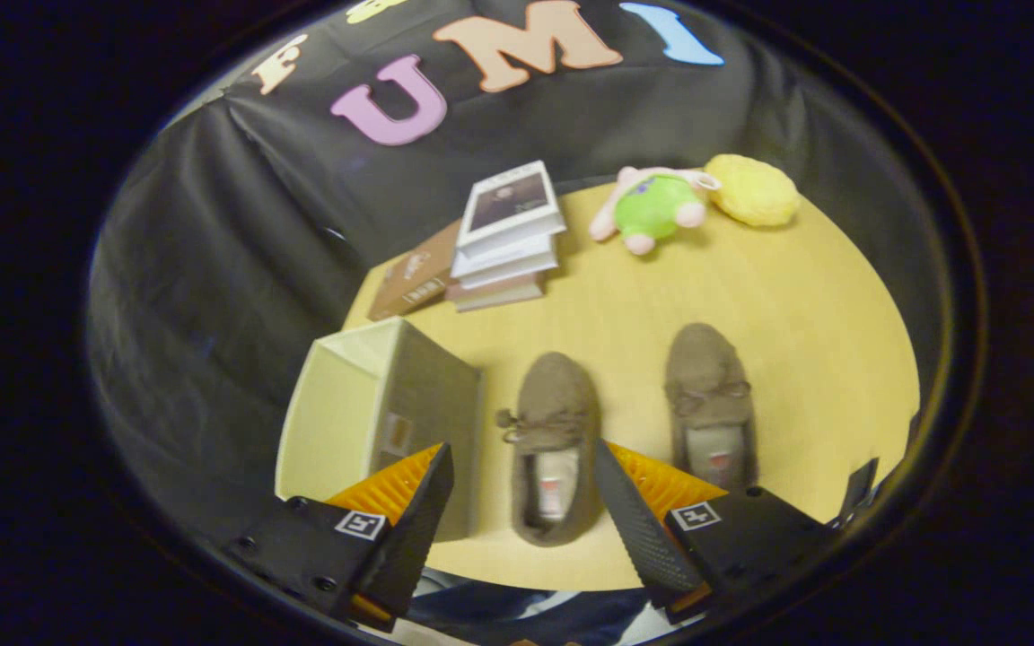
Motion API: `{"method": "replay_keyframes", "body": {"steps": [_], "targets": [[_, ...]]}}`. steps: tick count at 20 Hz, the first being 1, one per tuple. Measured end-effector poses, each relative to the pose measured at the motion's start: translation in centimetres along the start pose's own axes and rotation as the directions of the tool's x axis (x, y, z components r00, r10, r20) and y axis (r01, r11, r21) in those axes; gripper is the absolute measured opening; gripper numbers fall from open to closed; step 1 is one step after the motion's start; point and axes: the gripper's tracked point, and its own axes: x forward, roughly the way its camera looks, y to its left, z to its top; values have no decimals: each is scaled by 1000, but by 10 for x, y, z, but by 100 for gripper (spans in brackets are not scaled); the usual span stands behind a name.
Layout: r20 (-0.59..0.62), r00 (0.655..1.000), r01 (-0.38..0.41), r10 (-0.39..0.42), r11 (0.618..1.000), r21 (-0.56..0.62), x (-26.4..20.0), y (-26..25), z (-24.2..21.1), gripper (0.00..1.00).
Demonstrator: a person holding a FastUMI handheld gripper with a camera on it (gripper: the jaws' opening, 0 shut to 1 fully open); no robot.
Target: Open the storage box then place both shoes into the box .Put the left shoe in first, then the right shoe, with the right side of both shoes facing outward in a uniform manner.
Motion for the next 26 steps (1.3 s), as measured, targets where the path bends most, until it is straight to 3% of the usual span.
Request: {"method": "replay_keyframes", "body": {"steps": [4,9,15,20,23,26], "targets": [[-125,991,35,-40,998,-45,32,-19,-31,98],[-189,980,50,-65,995,-85,76,-19,-41,96],[-253,958,99,-135,984,-150,101,-29,-57,57],[-278,956,64,-94,991,-113,105,-15,-61,24],[-272,960,40,-70,993,-115,104,-15,-62,21],[-290,955,60,-56,998,6,106,-18,-63,7]]}}
